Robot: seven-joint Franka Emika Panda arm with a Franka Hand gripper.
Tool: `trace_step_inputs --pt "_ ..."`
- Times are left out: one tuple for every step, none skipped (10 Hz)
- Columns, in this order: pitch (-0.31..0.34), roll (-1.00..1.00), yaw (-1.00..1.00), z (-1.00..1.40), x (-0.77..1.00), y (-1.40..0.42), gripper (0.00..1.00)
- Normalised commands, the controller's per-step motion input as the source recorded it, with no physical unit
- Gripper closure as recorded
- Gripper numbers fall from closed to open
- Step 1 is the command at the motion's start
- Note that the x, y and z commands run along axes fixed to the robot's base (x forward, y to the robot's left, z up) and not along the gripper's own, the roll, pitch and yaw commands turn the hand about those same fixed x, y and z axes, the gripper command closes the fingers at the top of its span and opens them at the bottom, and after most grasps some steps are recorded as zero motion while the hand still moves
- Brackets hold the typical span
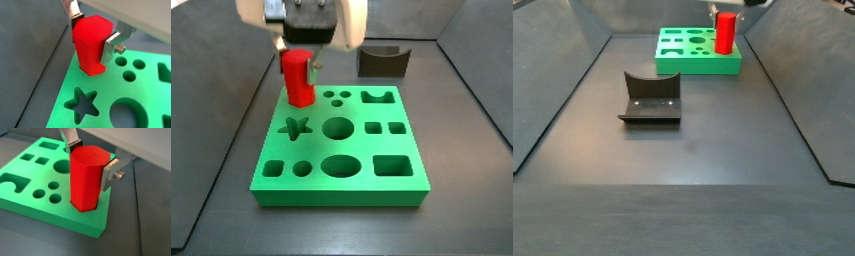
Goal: Insert the hexagon object.
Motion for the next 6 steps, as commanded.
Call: trace_step_inputs --pt "-0.004 -0.22 -0.3 -0.55 0.0 0.0 1.0" --pt "0.0 -0.15 -0.18 -0.49 0.0 0.01 1.0" --pt "-0.027 -0.09 -0.08 -0.42 -0.12 0.0 1.0" --pt "-0.15 -0.22 0.0 -0.17 -0.04 0.07 1.0" --pt "-0.069 -0.09 0.0 -0.11 -0.01 0.0 1.0" --pt "-0.02 0.0 0.0 -0.01 0.0 0.0 1.0"
